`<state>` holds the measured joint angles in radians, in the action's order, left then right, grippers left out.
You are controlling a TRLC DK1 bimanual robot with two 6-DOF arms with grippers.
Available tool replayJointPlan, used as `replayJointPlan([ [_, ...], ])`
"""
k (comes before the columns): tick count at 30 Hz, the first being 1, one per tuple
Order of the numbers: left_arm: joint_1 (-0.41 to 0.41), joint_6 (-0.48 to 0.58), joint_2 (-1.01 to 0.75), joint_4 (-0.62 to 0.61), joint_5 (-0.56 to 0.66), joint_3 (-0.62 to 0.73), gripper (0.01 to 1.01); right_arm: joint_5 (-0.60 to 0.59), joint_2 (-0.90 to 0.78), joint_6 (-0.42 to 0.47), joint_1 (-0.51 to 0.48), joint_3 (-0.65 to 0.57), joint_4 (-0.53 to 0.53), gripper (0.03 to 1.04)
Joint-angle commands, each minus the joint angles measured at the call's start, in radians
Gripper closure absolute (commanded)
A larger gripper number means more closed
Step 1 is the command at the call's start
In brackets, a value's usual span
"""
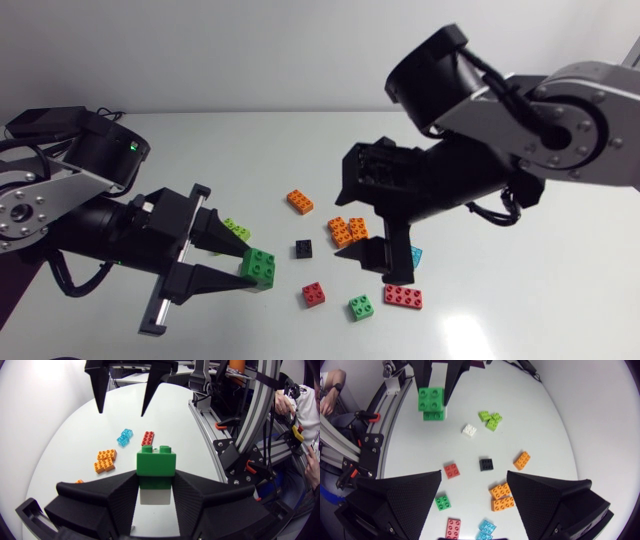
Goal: Separate the duplo bricks
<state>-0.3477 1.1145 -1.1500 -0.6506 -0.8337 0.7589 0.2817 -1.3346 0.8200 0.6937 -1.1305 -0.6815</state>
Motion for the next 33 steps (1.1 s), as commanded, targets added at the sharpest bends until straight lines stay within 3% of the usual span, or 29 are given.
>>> replayJointPlan([
  [1,-0.016,0.008,0.009,-0.003,-0.001,-0.020,0.711,0.042,-0.014,-0.059,0.000,-0.018,-0.010,0.11],
  [11,-0.042,-0.088,-0.016,0.094,0.024,0.000,0.711,0.076,-0.038,-0.219,0.046,0.012,0.125,0.13],
  [17,-0.076,-0.160,-0.050,0.184,0.051,0.003,0.713,0.076,-0.038,-0.245,0.073,0.037,0.148,0.13],
  [29,-0.079,-0.165,-0.086,0.195,0.062,0.028,0.711,0.077,-0.038,-0.263,0.129,0.048,0.161,0.16],
  [33,-0.080,-0.166,-0.089,0.195,0.064,0.036,0.711,0.077,-0.038,-0.274,0.147,0.052,0.174,0.26],
])
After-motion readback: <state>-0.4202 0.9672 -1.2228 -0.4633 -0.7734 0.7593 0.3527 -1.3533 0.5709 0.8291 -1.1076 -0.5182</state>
